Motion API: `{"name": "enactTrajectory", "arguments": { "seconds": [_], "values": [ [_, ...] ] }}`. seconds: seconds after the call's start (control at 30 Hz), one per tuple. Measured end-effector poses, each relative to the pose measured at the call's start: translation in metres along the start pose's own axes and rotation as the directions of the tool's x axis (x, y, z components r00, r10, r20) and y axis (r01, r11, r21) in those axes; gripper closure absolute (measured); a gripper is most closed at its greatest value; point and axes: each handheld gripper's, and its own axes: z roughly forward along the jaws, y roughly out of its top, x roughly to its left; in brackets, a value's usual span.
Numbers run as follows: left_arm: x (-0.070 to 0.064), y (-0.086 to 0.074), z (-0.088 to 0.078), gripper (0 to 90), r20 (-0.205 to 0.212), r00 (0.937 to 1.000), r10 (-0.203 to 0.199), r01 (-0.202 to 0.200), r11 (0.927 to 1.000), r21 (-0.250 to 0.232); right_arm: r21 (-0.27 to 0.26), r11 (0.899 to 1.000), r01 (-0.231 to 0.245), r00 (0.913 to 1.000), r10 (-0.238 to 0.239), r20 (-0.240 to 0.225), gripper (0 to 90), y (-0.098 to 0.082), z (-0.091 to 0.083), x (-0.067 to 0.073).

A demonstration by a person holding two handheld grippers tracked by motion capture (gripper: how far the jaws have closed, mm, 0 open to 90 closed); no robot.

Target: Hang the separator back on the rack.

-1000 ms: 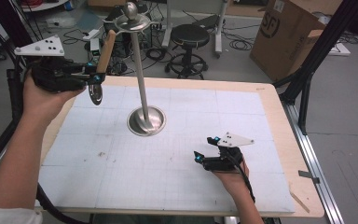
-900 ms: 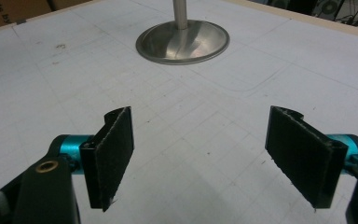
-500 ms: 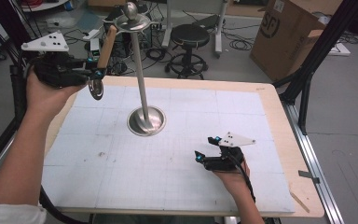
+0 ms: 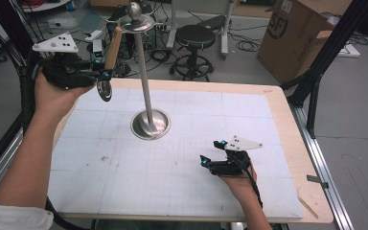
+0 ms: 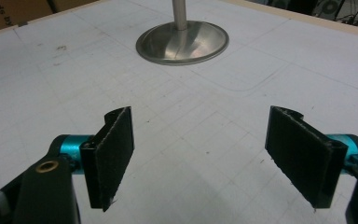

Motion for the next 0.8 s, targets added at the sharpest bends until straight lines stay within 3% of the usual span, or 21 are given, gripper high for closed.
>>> {"name": "enactTrajectory", "arguments": {
  "seconds": [0.8],
  "values": [
    [0.002,-0.008,0.022,68.7,0.035,0.9983,-0.046,0.046,0.9989,-0.005,0.003,1.0,0.002,1.0,-0.002,0.006,22.9,-0.002,-0.002,0.0]
  ]
}}
